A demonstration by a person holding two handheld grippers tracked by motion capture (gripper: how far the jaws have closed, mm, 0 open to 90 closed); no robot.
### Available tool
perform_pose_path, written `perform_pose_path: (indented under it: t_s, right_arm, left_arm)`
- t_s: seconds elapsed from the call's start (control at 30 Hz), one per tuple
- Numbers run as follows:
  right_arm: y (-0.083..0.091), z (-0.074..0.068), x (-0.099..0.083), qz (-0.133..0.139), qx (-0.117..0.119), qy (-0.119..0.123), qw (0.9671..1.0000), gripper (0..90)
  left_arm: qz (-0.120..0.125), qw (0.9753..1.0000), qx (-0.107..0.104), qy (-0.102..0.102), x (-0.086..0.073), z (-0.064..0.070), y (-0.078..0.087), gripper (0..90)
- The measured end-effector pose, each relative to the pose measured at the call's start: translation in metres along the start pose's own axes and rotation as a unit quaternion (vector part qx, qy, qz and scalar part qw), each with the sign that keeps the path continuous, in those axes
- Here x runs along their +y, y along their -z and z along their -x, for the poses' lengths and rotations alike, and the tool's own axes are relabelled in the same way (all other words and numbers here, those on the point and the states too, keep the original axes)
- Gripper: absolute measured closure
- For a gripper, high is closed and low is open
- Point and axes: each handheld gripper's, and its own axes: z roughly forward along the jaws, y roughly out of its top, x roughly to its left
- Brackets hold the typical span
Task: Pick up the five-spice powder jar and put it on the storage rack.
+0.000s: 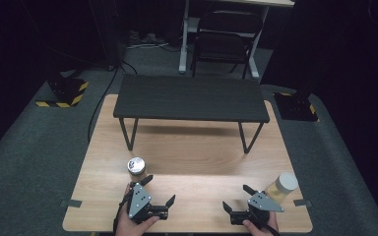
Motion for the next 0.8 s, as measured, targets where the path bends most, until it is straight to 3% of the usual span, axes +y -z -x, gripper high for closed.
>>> perform_pose_path:
  t_s: [0.13,0.27,0.53,0.8]
  right_arm:
    - [0.000,-0.001,0.000,0.000,-0.001,0.001,1.0000,0.5]
    - [0.000,-0.001,0.000,0.000,-0.002,0.001,1.0000,0.4]
    - [0.001,-0.002,-0.001,0.001,-0.003,0.003,1.0000,0.5]
    - [0.000,-0.001,0.000,-0.001,0.000,0.001,1.0000,0.4]
  left_arm:
    - [0.020,0.9995,0.022,0.006,0.003,-0.007,0.012,0.5]
    - [0.024,0.9986,0.046,0.012,0.003,-0.013,0.019,0.5]
    - [0.012,0.9962,0.084,0.021,-0.001,-0.023,0.026,0.5]
    - [-0.004,0.9940,0.104,0.033,-0.006,-0.033,0.018,0.7]
